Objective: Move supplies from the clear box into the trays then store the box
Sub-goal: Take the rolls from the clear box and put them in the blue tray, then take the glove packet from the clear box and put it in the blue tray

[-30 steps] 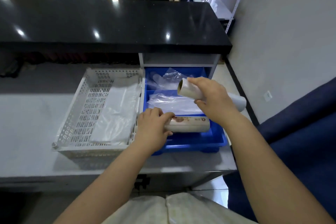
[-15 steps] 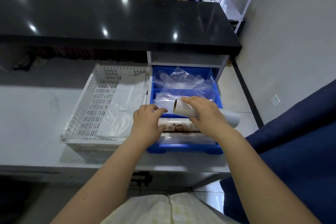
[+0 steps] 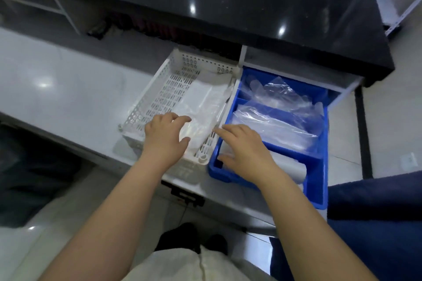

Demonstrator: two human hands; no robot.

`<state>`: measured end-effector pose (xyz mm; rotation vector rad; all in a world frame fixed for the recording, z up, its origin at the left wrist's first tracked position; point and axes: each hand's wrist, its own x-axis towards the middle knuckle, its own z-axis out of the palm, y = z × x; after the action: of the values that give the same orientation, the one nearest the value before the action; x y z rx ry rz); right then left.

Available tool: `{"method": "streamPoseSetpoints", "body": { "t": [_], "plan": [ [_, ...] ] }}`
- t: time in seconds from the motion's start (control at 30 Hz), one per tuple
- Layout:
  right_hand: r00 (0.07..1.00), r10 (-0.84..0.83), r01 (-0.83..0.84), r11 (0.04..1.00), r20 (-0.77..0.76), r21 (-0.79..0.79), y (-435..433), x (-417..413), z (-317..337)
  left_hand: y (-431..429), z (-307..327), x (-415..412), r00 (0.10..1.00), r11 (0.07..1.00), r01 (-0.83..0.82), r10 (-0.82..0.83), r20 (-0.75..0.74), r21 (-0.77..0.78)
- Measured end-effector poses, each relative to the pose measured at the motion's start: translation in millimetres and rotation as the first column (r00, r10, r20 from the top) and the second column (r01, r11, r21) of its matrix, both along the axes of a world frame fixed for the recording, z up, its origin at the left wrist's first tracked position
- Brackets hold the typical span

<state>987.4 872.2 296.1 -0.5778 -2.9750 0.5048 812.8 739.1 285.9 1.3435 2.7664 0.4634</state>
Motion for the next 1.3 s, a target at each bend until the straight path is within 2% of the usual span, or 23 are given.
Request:
{"method": "streamPoseSetpoints", "body": {
  "t": [0.1,0.3,0.43,0.6,0.8,0.93,1.03,1.17,1.3],
  "plan": [
    [0.985,0.127,-0.125,0.992,-0.115,0.024,-17.1,-42.0,13.6,-21.8,3.2,-12.1,0.997,0.997,-0.078,0.078,-0.006,0.016],
    [0.931,0.314,-0.307,0.949,-0.187,0.068,-79.6,-130.6,23.8,-106.4,7.1,-65.8,0.963,0.962,-0.267,0.268,0.000,0.048],
    [0.880,0.442,-0.429,0.897,-0.175,0.107,-151.0,-205.7,19.1,-196.3,5.6,-117.7,0.905,0.904,-0.423,0.425,-0.022,0.060],
    [0.809,0.568,-0.558,0.823,-0.152,0.108,-265.0,-308.1,15.0,-323.9,4.4,-183.4,0.836,0.837,-0.544,0.547,-0.042,0.058],
    [0.667,0.730,-0.720,0.683,-0.147,0.121,-409.6,-432.8,5.6,-487.8,3.4,-268.5,0.697,0.698,-0.713,0.716,-0.043,0.068],
    [0.588,0.799,-0.794,0.600,-0.129,0.098,-482.6,-497.9,4.0,-565.4,-2.7,-312.9,0.604,0.603,-0.795,0.797,-0.014,0.067],
    [0.573,0.808,-0.806,0.586,-0.135,0.082,-511.3,-546.6,4.7,-605.2,-9.7,-346.8,0.554,0.553,-0.832,0.832,0.019,0.052],
    [0.540,0.819,-0.828,0.559,-0.196,0.055,-534.4,-615.8,-2.3,-637.9,-25.2,-397.0,0.488,0.488,-0.872,0.872,0.026,0.033],
    [0.485,0.857,-0.869,0.495,-0.172,0.015,-553.9,-694.8,-28.7,-649.4,-45.9,-457.1,0.425,0.426,-0.905,0.904,0.045,-0.018]
  ]
}}
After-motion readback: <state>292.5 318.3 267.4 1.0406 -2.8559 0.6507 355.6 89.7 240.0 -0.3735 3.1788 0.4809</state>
